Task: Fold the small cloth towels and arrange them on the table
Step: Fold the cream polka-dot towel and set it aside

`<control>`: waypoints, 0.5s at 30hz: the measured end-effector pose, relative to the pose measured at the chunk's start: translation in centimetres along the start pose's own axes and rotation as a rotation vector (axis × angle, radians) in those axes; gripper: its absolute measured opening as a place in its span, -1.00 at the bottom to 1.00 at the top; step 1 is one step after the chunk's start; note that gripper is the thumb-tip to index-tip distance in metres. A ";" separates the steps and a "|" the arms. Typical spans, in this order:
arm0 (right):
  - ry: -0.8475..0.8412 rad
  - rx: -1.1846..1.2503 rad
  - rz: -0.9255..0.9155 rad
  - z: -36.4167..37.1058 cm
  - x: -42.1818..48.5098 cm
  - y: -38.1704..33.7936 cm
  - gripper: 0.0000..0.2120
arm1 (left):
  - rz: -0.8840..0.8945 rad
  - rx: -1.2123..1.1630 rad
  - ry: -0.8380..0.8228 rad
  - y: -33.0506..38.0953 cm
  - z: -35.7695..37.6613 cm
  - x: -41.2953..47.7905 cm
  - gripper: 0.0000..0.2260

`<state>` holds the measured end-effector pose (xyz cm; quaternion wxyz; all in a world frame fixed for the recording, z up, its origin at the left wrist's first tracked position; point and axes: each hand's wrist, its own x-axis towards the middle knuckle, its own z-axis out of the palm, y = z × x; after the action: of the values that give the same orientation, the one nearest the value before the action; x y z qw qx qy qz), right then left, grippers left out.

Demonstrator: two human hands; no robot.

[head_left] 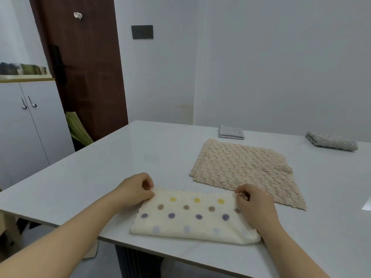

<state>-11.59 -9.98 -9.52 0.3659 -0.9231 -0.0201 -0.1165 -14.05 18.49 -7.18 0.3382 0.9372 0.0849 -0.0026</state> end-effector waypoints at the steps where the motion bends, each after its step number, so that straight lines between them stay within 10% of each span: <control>1: -0.008 0.002 0.001 0.0 0.0 0.0 -0.79 | -0.014 -0.016 -0.021 -0.2 0.1 0.2 -0.90; 7: -0.041 -0.046 -0.025 0.3 0.1 0.1 -0.76 | -0.019 0.100 -0.189 0.8 0.0 0.4 -0.92; 15: -0.032 -0.059 -0.097 0.1 0.0 0.4 -0.80 | 0.080 -0.171 -0.006 0.4 0.5 0.0 -0.91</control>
<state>-11.53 -10.23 -9.87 0.3321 -0.9331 -0.0673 -0.1200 -13.93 17.82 -7.32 0.4170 0.9076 0.0462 0.0152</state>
